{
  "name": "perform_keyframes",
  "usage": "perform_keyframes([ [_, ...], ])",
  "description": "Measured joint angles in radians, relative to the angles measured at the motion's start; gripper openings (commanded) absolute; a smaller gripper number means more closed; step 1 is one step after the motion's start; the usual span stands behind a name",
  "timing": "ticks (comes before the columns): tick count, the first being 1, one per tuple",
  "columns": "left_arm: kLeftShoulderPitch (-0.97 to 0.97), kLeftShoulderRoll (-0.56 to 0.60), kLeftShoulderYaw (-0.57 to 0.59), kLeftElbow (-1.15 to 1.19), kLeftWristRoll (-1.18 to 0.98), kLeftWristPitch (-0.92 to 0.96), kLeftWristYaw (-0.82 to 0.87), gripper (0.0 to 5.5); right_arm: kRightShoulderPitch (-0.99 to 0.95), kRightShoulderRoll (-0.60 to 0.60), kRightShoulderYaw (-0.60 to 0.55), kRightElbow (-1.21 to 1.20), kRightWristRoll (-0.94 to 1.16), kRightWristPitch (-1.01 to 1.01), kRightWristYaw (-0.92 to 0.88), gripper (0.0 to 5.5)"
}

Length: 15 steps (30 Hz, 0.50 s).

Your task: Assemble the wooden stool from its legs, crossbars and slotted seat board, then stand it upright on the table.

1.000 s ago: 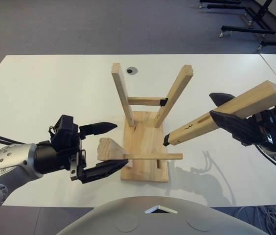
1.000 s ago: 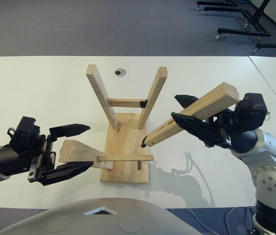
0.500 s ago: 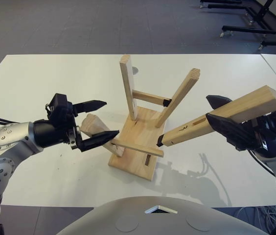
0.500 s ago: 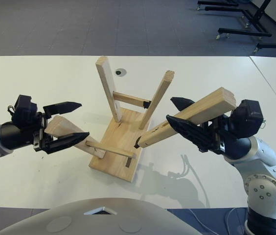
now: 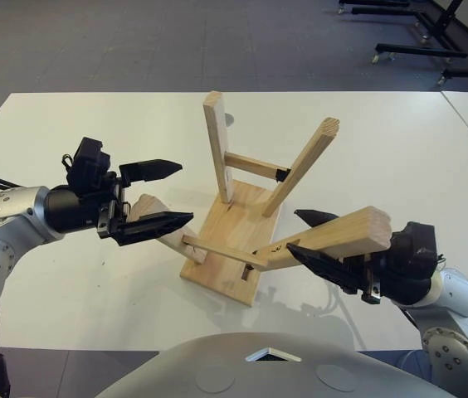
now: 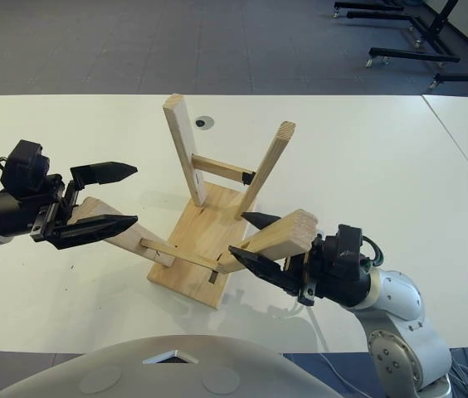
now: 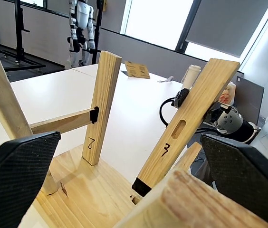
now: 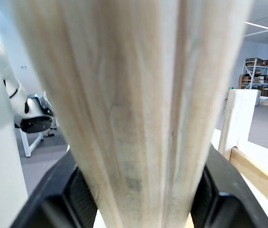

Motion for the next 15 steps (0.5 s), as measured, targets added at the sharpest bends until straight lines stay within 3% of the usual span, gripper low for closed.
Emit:
perform_keyframes([
  [15,-0.038,-0.006,-0.035,0.023,0.037,0.000,-0.010,5.40,-0.022,-0.032,0.087,0.080,-0.077,-0.111,0.053,2.13],
])
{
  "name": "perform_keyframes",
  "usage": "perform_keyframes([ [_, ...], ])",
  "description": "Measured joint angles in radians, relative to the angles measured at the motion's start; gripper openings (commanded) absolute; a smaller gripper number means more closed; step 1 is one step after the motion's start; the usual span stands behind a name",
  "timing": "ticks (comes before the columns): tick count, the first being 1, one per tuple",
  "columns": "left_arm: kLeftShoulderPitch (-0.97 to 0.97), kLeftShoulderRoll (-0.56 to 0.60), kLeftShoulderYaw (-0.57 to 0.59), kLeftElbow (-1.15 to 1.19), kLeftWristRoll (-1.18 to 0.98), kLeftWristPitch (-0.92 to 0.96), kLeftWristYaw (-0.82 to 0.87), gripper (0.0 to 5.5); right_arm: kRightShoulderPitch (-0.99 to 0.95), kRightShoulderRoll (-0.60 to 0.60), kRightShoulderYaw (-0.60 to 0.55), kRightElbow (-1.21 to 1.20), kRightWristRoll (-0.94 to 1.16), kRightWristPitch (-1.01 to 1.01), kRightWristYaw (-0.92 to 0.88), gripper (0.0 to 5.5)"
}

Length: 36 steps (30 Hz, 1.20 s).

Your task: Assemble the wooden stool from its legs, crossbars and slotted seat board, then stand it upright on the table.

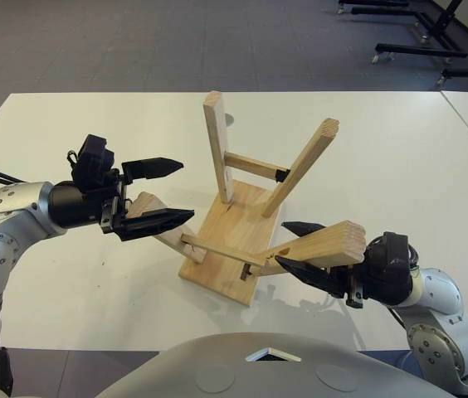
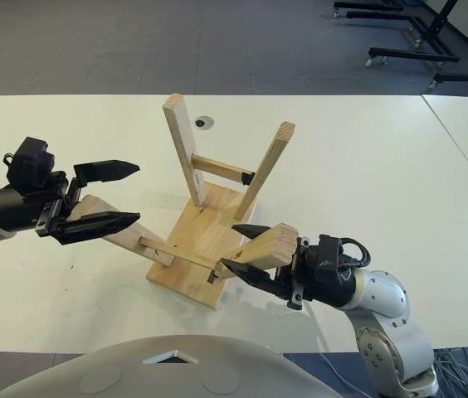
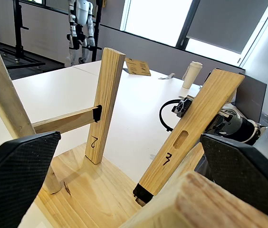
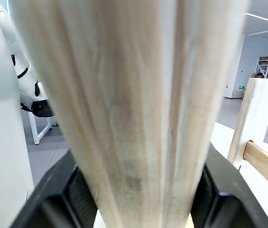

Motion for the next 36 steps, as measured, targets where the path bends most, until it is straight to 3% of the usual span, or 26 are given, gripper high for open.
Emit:
perform_keyframes([
  [26,-0.005,-0.020,-0.003,0.029,0.029,0.000,-0.042,5.40,0.013,-0.052,0.072,-0.029,-0.007,-0.009,-0.053,2.12],
  [36,-0.004,-0.027,-0.003,0.029,0.044,-0.001,-0.049,5.40,0.004,-0.043,0.100,0.041,-0.049,-0.097,-0.039,2.12],
])
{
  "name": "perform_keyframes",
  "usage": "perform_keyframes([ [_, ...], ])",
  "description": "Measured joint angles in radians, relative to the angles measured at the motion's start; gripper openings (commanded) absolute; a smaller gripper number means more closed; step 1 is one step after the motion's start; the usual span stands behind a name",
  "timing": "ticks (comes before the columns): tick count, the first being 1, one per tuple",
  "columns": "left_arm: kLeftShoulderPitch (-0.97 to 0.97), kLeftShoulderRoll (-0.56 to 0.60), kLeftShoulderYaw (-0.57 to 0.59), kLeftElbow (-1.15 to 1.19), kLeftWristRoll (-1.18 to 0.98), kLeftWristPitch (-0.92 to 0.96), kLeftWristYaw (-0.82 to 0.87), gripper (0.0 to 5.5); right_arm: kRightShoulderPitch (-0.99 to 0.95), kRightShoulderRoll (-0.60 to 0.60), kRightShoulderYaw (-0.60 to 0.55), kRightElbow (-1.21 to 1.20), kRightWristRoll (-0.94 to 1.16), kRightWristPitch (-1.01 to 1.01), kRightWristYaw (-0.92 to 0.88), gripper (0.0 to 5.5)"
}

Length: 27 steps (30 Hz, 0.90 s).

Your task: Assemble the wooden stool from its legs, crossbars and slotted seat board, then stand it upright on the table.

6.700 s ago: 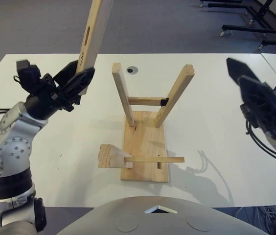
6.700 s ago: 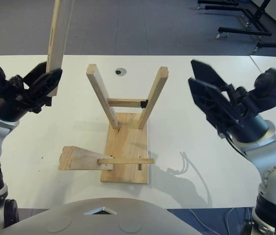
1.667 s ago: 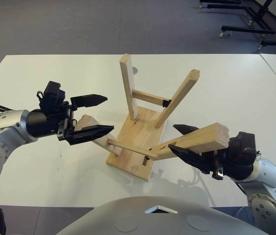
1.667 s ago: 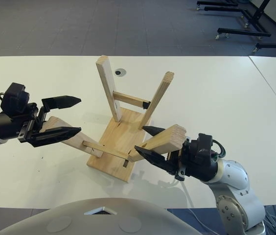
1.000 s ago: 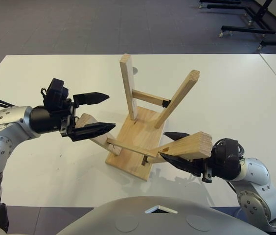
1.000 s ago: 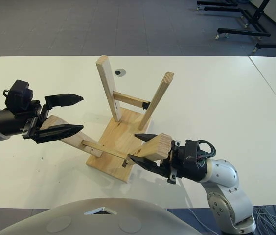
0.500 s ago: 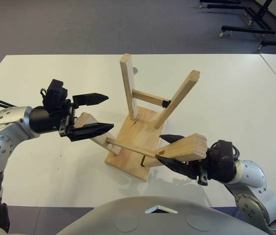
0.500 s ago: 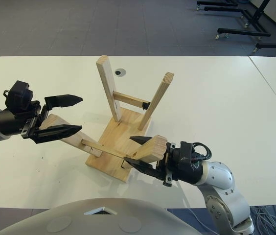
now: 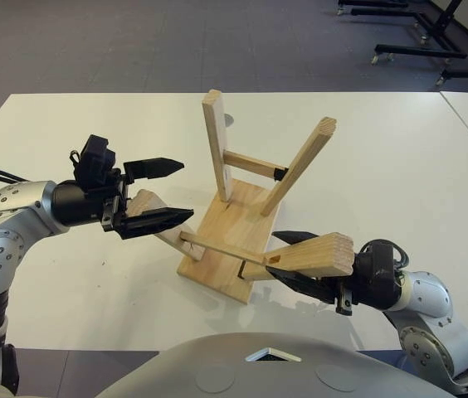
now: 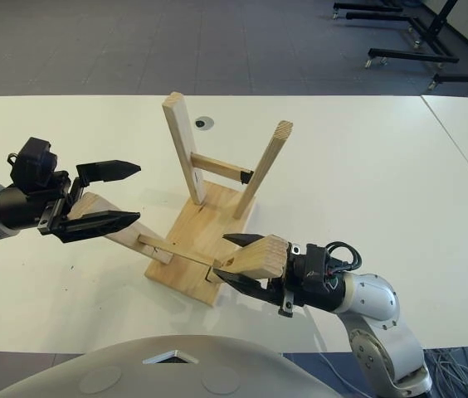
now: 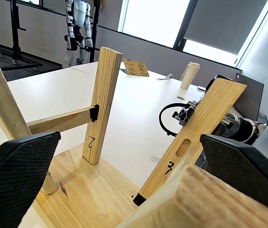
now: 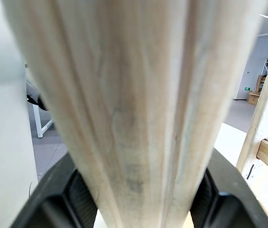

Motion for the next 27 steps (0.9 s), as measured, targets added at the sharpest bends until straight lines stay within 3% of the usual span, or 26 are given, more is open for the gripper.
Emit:
perform_keyframes([
  [19,0.003,-0.017,-0.006,0.002,0.032,-0.004,-0.037,5.40,-0.038,-0.103,0.009,-0.206,0.031,0.213,-0.174,2.11],
  [27,0.003,-0.020,-0.006,0.003,0.033,-0.004,-0.047,5.40,0.036,-0.093,0.159,-0.329,-0.129,0.226,-0.306,2.11],
])
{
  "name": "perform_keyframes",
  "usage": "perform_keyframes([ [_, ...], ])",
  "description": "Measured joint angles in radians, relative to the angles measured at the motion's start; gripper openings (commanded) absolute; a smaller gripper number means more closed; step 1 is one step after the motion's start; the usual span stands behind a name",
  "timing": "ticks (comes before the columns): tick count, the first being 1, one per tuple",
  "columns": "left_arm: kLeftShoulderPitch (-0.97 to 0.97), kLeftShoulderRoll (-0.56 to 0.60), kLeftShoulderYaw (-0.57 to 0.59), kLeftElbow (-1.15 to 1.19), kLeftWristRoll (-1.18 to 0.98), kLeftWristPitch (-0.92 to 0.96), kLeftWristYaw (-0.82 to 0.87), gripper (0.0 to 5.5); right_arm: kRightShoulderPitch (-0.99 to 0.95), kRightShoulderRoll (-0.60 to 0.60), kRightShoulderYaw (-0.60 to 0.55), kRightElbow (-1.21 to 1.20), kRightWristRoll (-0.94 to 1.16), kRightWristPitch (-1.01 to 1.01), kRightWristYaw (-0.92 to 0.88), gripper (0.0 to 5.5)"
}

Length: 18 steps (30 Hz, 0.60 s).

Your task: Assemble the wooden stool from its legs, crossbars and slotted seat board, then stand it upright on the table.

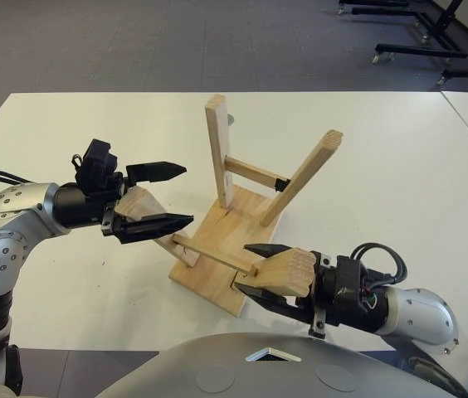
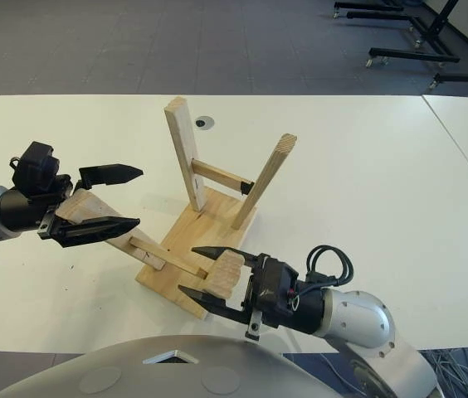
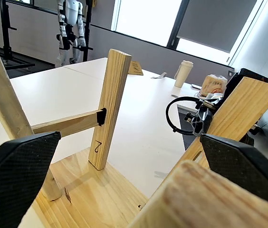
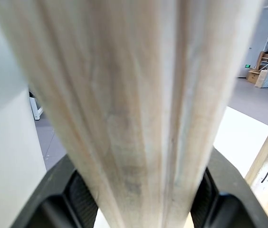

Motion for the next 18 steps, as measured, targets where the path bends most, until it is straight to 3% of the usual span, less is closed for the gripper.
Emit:
perform_keyframes([
  [9,0.018,0.000,0.002,-0.001,-0.001,0.000,-0.005,5.40,-0.021,0.012,0.047,0.049,-0.033,-0.047,0.000,2.11],
  [18,0.094,-0.020,0.027,-0.125,-0.078,0.027,0.094,5.40,0.079,-0.054,-0.046,0.047,0.035,-0.110,0.051,2.11],
])
